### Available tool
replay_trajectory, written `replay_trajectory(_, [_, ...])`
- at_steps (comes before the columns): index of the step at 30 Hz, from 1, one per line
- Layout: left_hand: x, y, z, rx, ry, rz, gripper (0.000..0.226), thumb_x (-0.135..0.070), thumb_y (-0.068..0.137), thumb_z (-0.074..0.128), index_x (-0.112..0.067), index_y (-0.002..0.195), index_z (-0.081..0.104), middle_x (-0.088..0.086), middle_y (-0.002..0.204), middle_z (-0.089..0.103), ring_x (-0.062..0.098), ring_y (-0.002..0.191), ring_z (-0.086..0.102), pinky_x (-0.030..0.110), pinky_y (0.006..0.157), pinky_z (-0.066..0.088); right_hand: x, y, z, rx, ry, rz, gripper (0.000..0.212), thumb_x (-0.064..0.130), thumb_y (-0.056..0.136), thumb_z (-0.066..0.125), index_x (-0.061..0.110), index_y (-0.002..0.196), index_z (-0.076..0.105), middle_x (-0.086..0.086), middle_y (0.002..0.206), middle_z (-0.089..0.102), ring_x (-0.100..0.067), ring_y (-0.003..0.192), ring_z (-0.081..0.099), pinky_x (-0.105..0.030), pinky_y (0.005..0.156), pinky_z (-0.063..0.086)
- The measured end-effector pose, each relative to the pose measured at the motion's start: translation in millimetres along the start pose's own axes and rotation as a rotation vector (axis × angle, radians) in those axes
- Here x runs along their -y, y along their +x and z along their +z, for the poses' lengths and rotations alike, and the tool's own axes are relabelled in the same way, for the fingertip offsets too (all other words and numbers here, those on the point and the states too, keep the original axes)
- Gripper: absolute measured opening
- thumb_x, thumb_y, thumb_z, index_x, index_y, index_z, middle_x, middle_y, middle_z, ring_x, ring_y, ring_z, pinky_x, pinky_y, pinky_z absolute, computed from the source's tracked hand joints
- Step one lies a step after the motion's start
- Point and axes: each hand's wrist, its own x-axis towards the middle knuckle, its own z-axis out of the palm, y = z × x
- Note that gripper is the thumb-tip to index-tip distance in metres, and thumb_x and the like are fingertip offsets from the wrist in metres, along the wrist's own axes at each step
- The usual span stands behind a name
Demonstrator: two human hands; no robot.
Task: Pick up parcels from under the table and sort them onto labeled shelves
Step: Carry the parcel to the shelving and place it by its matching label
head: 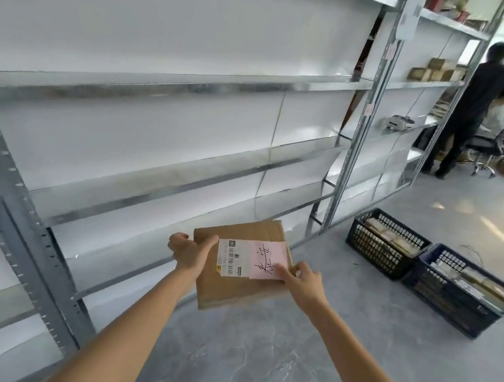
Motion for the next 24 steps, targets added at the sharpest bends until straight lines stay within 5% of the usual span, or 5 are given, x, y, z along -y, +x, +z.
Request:
replay_trajectory(6, [-31.9,73.6,61.3,0.340,0.040,0.078,0.038,-0.025,0.080,0.067,-0.009,0.102,0.041,0.019,0.111,0.057,0.025,0.088,0.058,0.034,0.070,0.050,10.8,68.4,-22.2,-0.145,0.192,0.064,0.062,0.043,0.080,0.068,0.012,0.124,0.037,-0.012,0.113,0.059,-0.022,0.089,0.058,-0.028,0.065,0.043])
replay_trajectory(11, [-54.9,111.1,114.1,0.572,0.167,0.212,0.041,-0.028,0.080,0.065,-0.022,0.117,0.049,0.005,0.117,0.052,0.009,0.091,0.056,0.022,0.065,0.041,6.0,110.2,-58.3,-0.133,0.359,0.138,0.085,0.036,0.079,0.070,0.031,0.146,0.017,-0.010,0.110,0.061,-0.018,0.073,0.068,-0.022,0.046,0.055])
replay_trajectory(15, [-72.8,133.1,164.4,0.628,0.198,0.271,0.058,-0.036,0.069,0.065,-0.026,0.125,0.053,0.002,0.117,0.040,0.002,0.097,0.049,0.019,0.073,0.041,-5.3,148.2,-86.9,-0.148,0.443,0.180,0.086,0.031,0.078,0.072,0.035,0.146,0.019,-0.014,0.085,0.072,-0.020,0.056,0.071,-0.029,0.048,0.057])
replay_trajectory(20, [-84.1,158.5,235.0,0.712,0.215,0.280,0.061,-0.040,0.066,0.061,-0.029,0.124,0.051,0.002,0.122,0.050,0.020,0.111,0.054,0.041,0.098,0.047,-23.2,202.5,-132.8,-0.144,0.465,0.212,0.063,0.031,0.079,0.072,0.030,0.132,0.037,-0.017,0.077,0.073,-0.028,0.057,0.072,-0.030,0.046,0.056])
replay_trajectory(24, [-90.2,181.6,303.4,0.781,0.146,0.245,0.051,-0.033,0.067,0.069,-0.034,0.113,0.049,0.003,0.116,0.060,0.020,0.104,0.059,0.036,0.089,0.052,-41.5,255.9,-172.2,-0.147,0.487,0.208,0.043,0.028,0.083,0.069,0.018,0.112,0.040,-0.020,0.081,0.072,-0.031,0.060,0.072,-0.034,0.048,0.058])
